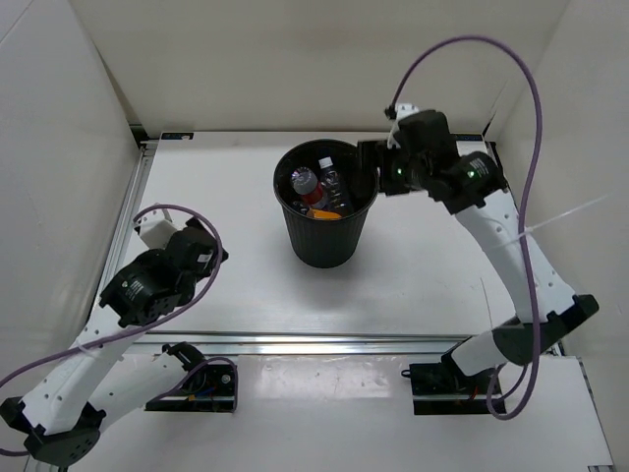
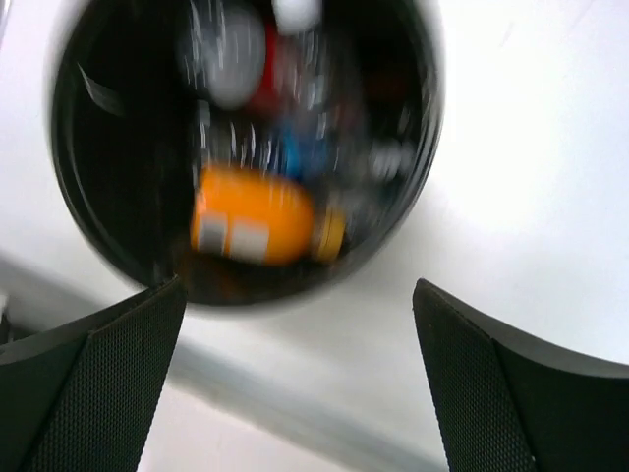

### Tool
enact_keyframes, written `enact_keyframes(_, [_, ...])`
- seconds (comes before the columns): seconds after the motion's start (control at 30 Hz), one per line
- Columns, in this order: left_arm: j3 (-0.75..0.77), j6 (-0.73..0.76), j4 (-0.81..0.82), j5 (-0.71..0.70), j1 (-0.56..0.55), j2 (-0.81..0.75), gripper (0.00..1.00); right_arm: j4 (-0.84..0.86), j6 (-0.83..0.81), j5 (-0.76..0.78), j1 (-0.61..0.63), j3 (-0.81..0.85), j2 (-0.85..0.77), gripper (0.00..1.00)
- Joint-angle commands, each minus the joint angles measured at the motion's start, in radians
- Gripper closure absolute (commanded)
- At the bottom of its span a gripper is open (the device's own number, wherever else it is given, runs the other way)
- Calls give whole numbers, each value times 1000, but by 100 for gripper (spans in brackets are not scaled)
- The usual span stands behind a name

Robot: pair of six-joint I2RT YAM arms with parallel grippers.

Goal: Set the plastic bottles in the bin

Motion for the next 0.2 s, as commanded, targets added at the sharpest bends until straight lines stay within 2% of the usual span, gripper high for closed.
enact_keyframes(0.0, [31, -67, -126, -207, 0, 51, 0, -97, 71, -182, -10, -172, -95, 1])
enact_keyframes(0.03, [60, -67, -149, -310, 0, 61, 0, -80, 71, -182, -19, -216, -122, 1])
enact_keyframes(0.1, [91, -47, -179, -415, 0, 81, 0, -57, 71, -173, -37, -298, -193, 1])
enact_keyframes(0.17, [100, -62, -179, -584, 0, 95, 0, -46, 71, -172, -79, -307, -230, 1])
